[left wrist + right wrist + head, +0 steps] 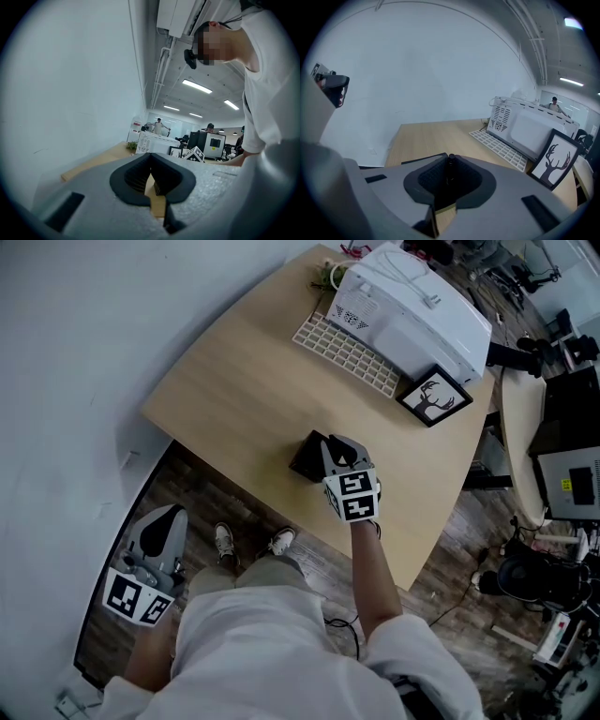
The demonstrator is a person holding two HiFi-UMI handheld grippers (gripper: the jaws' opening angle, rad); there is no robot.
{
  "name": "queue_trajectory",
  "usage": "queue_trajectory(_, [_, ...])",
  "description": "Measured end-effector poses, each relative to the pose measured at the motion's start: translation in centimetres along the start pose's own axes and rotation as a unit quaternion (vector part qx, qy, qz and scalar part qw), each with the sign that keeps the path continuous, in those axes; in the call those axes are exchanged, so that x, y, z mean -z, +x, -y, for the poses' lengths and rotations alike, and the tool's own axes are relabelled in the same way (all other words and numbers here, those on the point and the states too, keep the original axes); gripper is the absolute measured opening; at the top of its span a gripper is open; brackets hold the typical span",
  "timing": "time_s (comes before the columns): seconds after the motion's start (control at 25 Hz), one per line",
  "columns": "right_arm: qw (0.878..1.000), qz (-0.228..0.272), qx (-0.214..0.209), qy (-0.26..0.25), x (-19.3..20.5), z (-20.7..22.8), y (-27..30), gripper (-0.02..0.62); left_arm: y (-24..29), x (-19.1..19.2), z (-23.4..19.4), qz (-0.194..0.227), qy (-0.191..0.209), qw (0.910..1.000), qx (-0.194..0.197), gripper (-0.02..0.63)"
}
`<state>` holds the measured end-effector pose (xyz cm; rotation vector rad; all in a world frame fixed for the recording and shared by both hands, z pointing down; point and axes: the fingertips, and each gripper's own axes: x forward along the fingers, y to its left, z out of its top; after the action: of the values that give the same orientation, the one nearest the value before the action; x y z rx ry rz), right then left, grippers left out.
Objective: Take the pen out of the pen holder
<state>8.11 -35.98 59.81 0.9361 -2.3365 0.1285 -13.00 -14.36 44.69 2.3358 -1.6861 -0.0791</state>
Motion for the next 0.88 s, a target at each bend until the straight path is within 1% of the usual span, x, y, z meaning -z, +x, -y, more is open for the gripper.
queue_trajectory(0.28, [0.999, 0.007, -0.003, 0.038, -0.3, -0.1, -0.9, 0.051, 0.6, -0.4, 0.6, 0.01, -0.004, 0.9997, 0.021, 0.014])
queue_trajectory(0.6, [0.999, 0.025, 0.006, 0.04, -2.4, 0.0, -2.7, 0.051, 1.5, -1.4, 0.9, 0.024, -0.002, 0.9984, 0.051, 0.014])
queue_trajectory(0.88, [0.997, 0.04, 0.033, 0.05, -4.0, 0.9, -5.1, 0.051, 2.2, -3.1, 0.8, 0.047, 0.007, 0.9958, 0.078, 0.014])
